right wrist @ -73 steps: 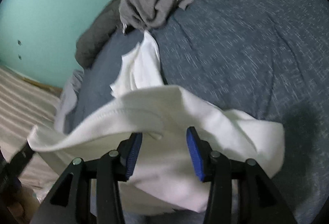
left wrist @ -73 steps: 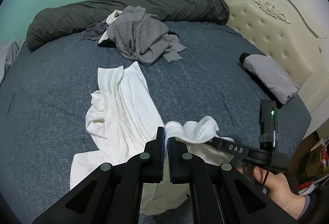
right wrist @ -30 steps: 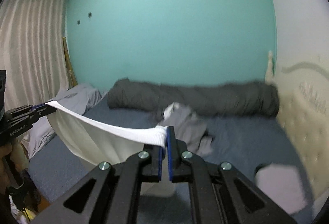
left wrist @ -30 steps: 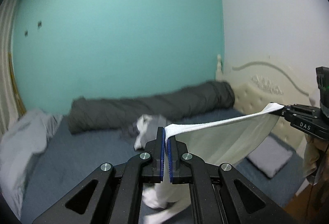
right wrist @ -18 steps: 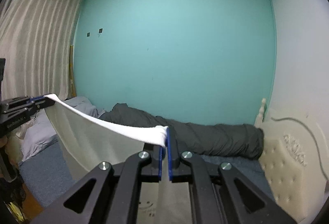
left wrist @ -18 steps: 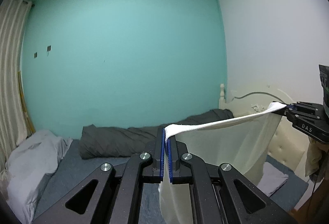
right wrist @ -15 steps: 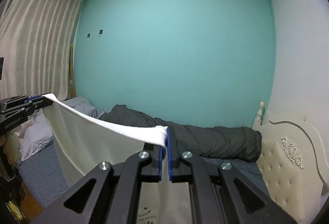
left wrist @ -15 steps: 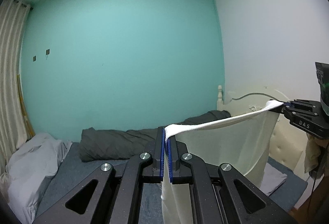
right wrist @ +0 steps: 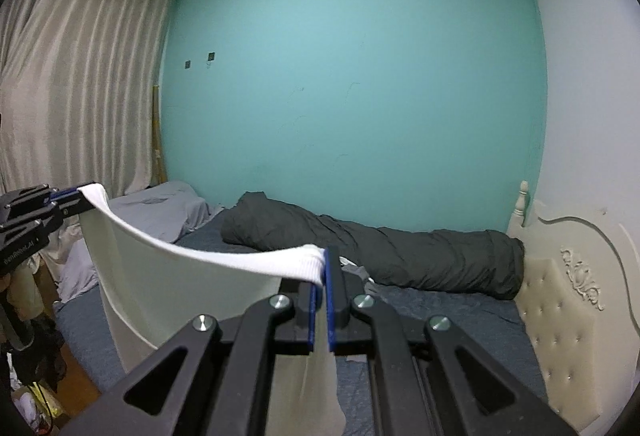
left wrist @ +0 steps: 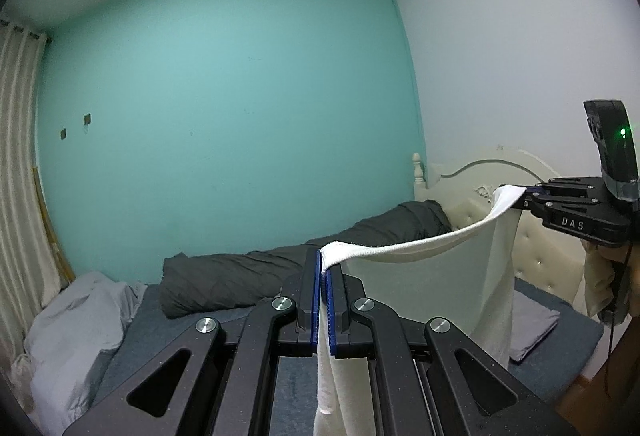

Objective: Fold clothes
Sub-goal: 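Lift the white shirt up with both tools, stretching the hem between them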

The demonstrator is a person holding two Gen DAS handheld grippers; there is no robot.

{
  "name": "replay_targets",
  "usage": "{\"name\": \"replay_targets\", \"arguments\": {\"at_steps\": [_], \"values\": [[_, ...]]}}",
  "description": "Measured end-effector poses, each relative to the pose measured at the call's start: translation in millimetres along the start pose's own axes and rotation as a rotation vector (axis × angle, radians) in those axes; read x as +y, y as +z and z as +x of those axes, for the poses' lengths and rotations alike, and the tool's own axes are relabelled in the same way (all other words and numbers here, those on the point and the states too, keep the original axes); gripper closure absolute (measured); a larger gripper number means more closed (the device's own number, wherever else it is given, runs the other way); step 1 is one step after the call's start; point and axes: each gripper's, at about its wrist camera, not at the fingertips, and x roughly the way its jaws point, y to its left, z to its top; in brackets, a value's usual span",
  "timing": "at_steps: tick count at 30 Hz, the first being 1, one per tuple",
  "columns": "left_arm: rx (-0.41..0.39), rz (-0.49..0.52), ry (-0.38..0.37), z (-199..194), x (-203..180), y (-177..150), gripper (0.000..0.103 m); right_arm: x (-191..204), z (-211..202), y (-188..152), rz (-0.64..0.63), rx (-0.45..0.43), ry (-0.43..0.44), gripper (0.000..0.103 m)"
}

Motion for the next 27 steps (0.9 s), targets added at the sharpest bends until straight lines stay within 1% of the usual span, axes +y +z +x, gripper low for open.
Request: {"name": "replay_targets", "arguments": {"at_steps": [9, 16, 22, 25, 27], "values": [[-0.063, -0.037, 0.035, -41, 13, 13, 0.101, 21, -38, 24, -0.039, -0.068, 0.031, 0.100], [-0.097, -0.051, 0.042, -63, 19, 20, 0.101, 28, -58, 34, -0.051, -0.099, 0.024, 0.100], [-0.116, -0.059, 0.046, -72, 23, 24, 0.101, 28, -70, 41, -0.062, -0.120, 0.022, 0.100], [-0.117, -0.059, 0.046, -75, 21, 24, 0.101, 26, -68, 42, -0.066, -0.117, 0.017, 0.100], [-0.104, -0.059, 0.042, -69, 20, 21, 0.101, 24, -64, 40, -0.065, -0.104, 0.011, 0.100]]}}
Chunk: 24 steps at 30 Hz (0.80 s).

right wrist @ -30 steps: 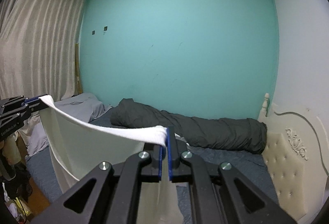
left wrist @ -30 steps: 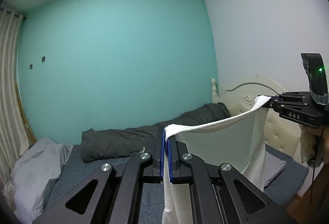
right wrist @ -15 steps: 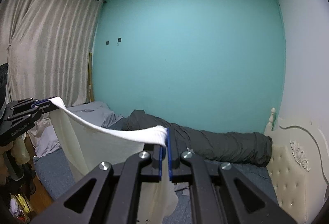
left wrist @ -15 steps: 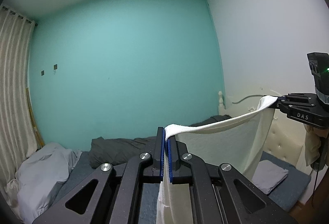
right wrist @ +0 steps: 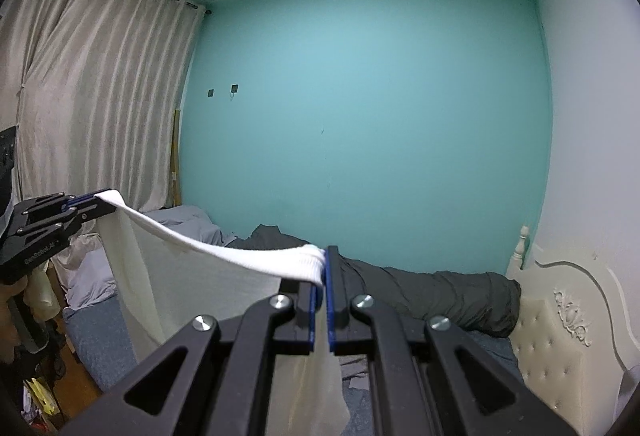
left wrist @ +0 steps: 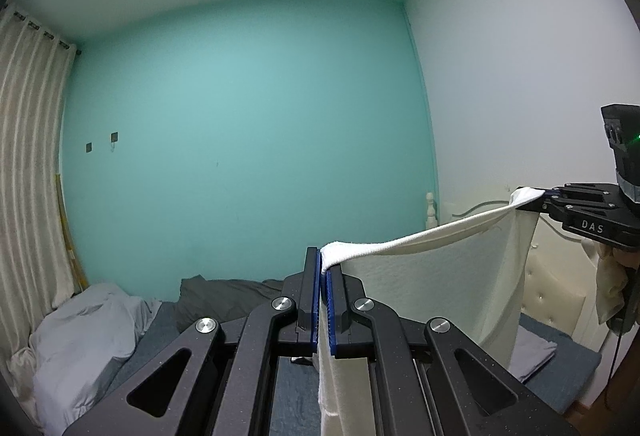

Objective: Fold clothes
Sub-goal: 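Lift the white shirt up with both tools, stretching the hem between them, then lower the shirt onto the bed with both tools and open both grippers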

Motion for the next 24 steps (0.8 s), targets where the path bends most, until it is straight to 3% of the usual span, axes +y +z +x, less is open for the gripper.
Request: {"name": "replay_targets", "arguments": {"at_steps": [5, 10, 20, 24], "values": [[0.051, -0.003, -0.011, 25, 0, -18, 0.101, -10, 28, -22, 0.020, 0.056, -0.008, 0.100], [0.149, -0.007, -0.028, 78, 3, -58, 0.101, -26, 83, -63, 0.045, 0.157, -0.006, 0.100], [0.432, -0.050, -0.031, 253, 24, -213, 0.101, -61, 269, -222, 0.143, 0.429, 0.011, 0.100], [0.505, -0.093, -0.029, 318, 30, -262, 0.101, -72, 333, -259, 0.158, 0.477, 0.003, 0.100]]}}
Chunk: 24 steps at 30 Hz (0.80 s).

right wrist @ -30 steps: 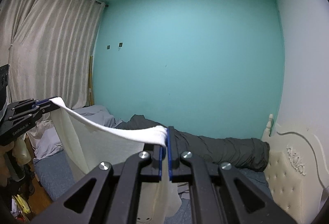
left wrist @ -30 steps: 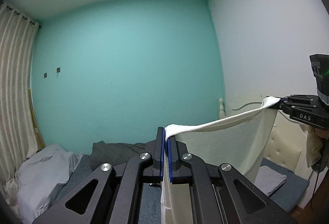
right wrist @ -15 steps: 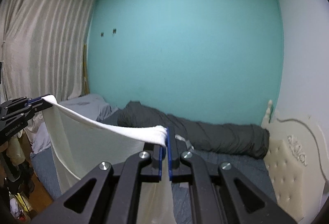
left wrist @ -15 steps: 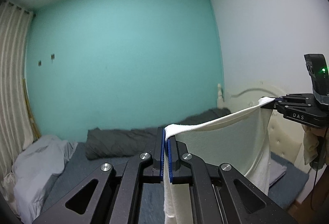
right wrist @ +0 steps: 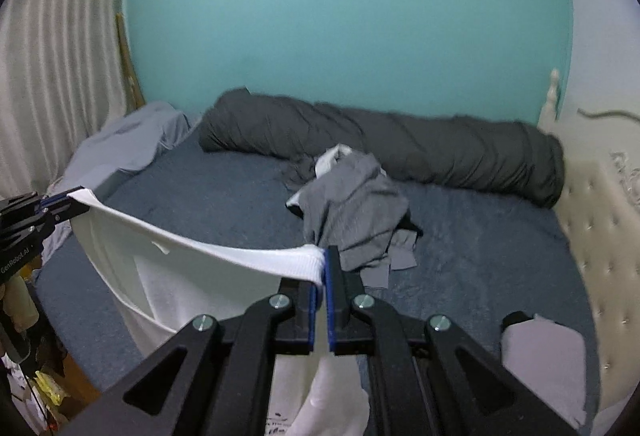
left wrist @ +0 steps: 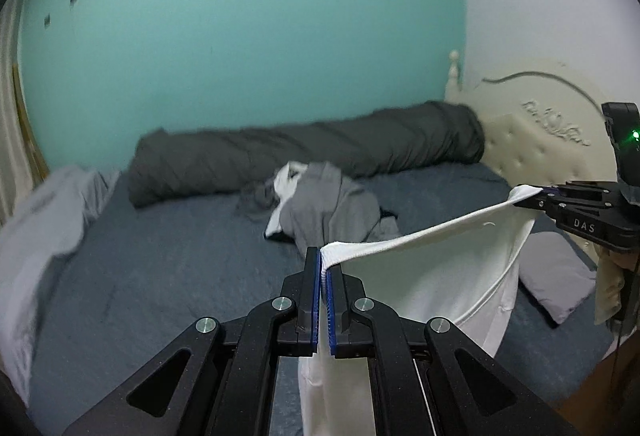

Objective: Fold clothes
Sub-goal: 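Lower the shirt onto the bed with both tools and open both grippers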

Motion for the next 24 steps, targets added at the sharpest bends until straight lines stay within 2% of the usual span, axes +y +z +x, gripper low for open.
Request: {"name": "replay_targets", "arguments": {"at_steps": [6, 16, 24], "values": [[0.061, -0.068, -0.009, 101, 18, 4, 0.101, -26, 98, 13, 0.020, 0.034, -0.027, 0.100], [0.161, -0.098, 0.003, 261, 43, 24, 0.101, -63, 240, 41, 0.026, 0.088, -0.102, 0.100], [0.291, -0.107, 0.008, 383, 50, -9, 0.101, -93, 355, 5, 0.029, 0.220, -0.142, 0.100]]}}
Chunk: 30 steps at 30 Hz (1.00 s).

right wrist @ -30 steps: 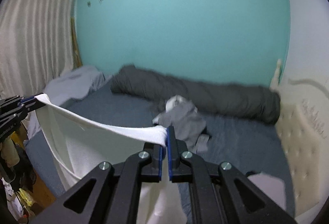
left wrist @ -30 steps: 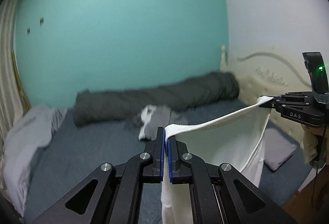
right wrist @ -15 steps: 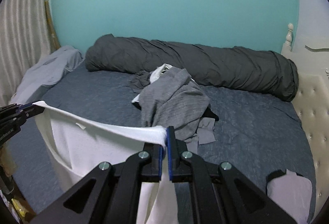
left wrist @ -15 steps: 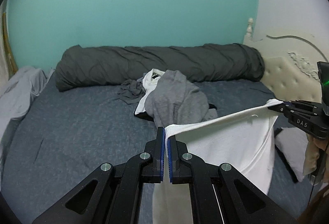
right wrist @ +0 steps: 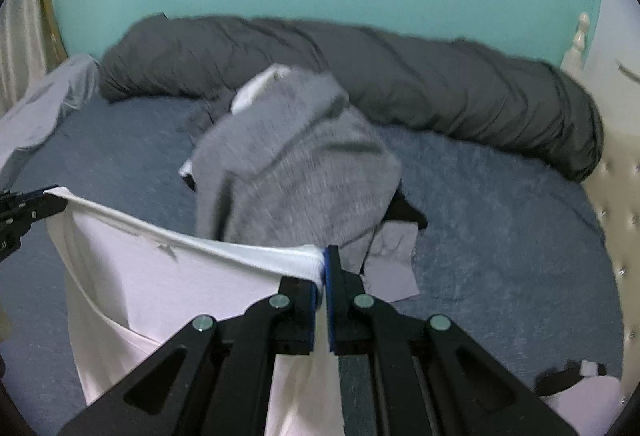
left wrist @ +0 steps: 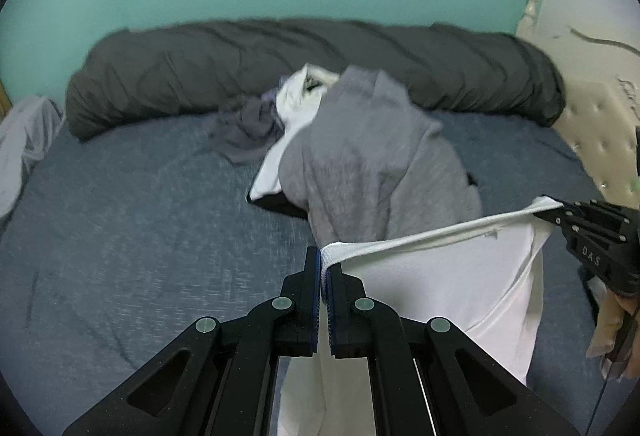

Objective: Fold clothes
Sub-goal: 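Lower the shirt onto the bed with both tools and open both grippers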

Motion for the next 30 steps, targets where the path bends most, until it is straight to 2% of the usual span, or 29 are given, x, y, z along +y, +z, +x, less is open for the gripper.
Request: {"name": "replay_targets", "arguments": {"at_steps": [4, 8, 12, 15, 19, 20, 21, 22, 23, 24, 25, 30], "values": [[0.034, 0.011, 0.012, 47, 1, -4, 0.101, -6, 44, -3, 0.002, 0.030, -0.010, 0.100], [0.076, 0.000, -0.006, 92, 5, -10, 0.101, -9, 87, -7, 0.012, 0.060, -0.015, 0.100], [0.115, 0.005, -0.007, 128, 9, -24, 0.101, -11, 131, -24, 0.045, 0.098, 0.018, 0.100], [0.140, -0.008, -0.017, 151, 13, -37, 0.098, -9, 152, -37, 0.039, 0.123, 0.037, 0.099], [0.158, -0.023, -0.037, 167, 17, -53, 0.097, -8, 165, -48, 0.047, 0.143, 0.057, 0.094], [0.147, -0.020, -0.041, 166, 17, -56, 0.095, -10, 163, -48, 0.053, 0.136, 0.060, 0.089], [0.131, -0.021, -0.048, 162, 18, -57, 0.085, -14, 158, -49, 0.067, 0.121, 0.066, 0.083], [0.115, -0.029, -0.057, 157, 20, -58, 0.068, -18, 152, -50, 0.082, 0.106, 0.073, 0.079], [0.101, -0.050, -0.073, 151, 24, -59, 0.059, -24, 145, -52, 0.103, 0.087, 0.097, 0.061], [0.087, -0.075, -0.092, 145, 28, -59, 0.044, -29, 137, -54, 0.124, 0.071, 0.118, 0.040], [0.069, -0.096, -0.110, 137, 33, -59, 0.044, -33, 129, -57, 0.143, 0.057, 0.135, 0.036], [0.010, -0.145, -0.161, 89, 46, -76, 0.044, -46, 71, -85, 0.247, -0.050, 0.202, 0.036]]}}
